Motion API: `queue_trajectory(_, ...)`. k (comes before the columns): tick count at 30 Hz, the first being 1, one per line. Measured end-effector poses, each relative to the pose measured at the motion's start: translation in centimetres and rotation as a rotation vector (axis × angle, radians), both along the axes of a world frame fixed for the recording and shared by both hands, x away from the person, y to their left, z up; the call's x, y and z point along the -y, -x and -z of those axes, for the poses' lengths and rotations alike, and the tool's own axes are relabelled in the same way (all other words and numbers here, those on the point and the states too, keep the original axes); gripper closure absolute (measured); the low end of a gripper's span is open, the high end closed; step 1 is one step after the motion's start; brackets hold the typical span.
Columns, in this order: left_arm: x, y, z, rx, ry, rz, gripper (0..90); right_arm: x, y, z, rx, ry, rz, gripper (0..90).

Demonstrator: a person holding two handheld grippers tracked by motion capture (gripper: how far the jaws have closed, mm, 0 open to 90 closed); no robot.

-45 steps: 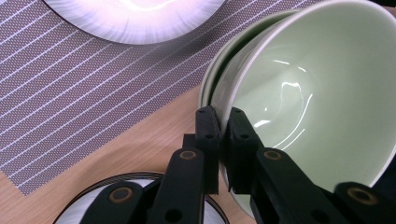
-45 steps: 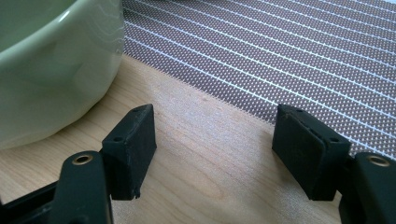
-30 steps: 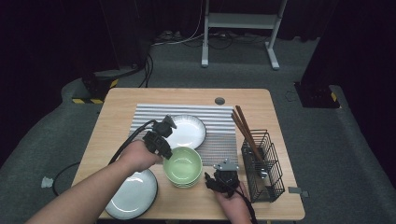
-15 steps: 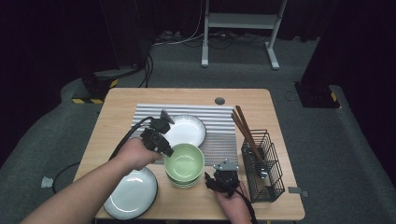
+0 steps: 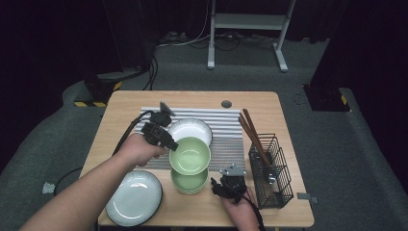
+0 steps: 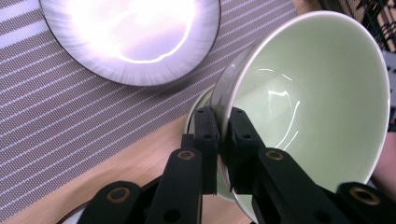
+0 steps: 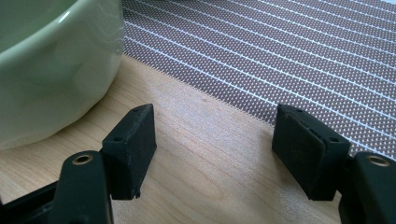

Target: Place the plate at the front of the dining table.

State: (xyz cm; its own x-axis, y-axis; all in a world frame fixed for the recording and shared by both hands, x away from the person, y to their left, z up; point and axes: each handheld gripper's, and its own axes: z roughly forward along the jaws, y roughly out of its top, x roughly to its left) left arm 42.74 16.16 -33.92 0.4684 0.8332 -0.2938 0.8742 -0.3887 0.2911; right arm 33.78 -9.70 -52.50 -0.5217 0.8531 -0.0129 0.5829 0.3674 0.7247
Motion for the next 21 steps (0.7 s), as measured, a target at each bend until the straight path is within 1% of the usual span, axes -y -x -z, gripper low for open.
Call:
queue_trajectory(3,-0.2,-0.3,-0.2,0.009,0.005,-0.014,83.8,0.0,0.0,0.0,0.000,0.000,0.000,30.0)
queue_trajectory(4,-0.5,-0.6,-0.3,0.014,0.020,-0.026,83.9,0.0,0.0,0.0,0.000,-0.001,0.001,30.0)
queue_trajectory(6,-0.8,-1.0,-0.4,0.016,0.032,-0.040,84.0,0.0,0.0,0.0,0.000,0.000,0.000,30.0)
queue_trajectory(9,-1.1,-1.4,-0.4,0.019,0.037,-0.049,84.1,0.0,0.0,0.0,0.000,-0.001,0.000,30.0)
queue_trajectory(11,-1.6,-2.0,-0.3,0.018,0.046,-0.063,84.1,0.0,0.0,0.0,-0.001,-0.003,0.001,30.0)
queue_trajectory(12,-1.7,-2.2,-0.3,0.019,0.042,-0.072,84.1,0.0,0.0,0.0,-0.001,-0.003,0.001,30.0)
queue_trajectory(14,-1.9,-2.7,-0.2,0.016,0.032,-0.072,84.0,0.0,0.0,0.0,-0.001,-0.003,0.000,30.0)
queue_trajectory(16,-2.1,-3.1,-0.2,0.008,0.019,-0.086,84.0,0.0,0.0,0.0,0.000,-0.002,0.000,30.0)
queue_trajectory(18,-2.3,-3.5,-0.1,0.006,0.010,-0.089,83.9,0.0,0.0,0.0,-0.001,-0.003,0.001,30.0)
queue_trajectory(21,-2.3,-4.1,-0.1,0.002,0.009,-0.097,84.0,0.0,0.0,0.0,-0.001,-0.004,0.001,30.0)
